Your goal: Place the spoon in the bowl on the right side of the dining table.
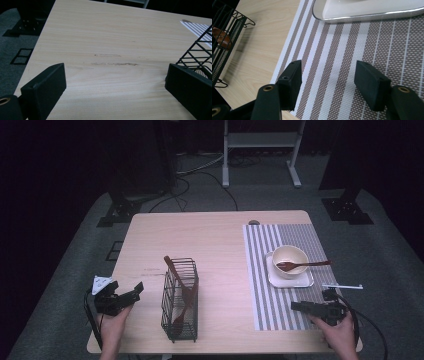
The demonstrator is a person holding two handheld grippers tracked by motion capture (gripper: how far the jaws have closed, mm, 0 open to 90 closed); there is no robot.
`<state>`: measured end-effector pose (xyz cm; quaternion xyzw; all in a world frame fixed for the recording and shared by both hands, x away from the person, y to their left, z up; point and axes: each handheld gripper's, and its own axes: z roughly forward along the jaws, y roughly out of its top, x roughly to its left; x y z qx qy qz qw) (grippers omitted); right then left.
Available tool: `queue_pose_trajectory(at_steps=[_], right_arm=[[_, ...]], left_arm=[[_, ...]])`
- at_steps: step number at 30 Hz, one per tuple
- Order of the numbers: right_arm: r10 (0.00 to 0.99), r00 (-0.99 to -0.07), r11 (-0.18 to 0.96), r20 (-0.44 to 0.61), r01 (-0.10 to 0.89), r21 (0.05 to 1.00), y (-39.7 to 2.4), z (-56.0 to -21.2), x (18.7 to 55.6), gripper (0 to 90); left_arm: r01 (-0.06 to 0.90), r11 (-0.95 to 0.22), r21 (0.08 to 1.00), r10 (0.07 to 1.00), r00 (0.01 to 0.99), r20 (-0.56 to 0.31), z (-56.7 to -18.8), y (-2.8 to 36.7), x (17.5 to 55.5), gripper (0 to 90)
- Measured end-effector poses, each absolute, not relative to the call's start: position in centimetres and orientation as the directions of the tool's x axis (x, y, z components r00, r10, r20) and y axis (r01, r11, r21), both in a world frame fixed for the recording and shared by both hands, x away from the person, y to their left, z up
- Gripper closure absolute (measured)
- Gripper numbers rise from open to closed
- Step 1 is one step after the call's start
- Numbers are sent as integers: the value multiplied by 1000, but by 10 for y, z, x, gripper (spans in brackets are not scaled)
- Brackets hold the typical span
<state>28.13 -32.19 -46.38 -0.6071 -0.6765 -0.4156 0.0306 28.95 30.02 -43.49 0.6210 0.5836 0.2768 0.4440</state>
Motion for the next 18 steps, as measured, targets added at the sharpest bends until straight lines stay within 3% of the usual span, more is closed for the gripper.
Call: queue_pose_trajectory(at_steps=[18], right_arm=[[791,-292,-65,538,834,548,-308,-462,269,368]], left_arm=[[480,75,874,970,168,-175,-435,299,289,26]])
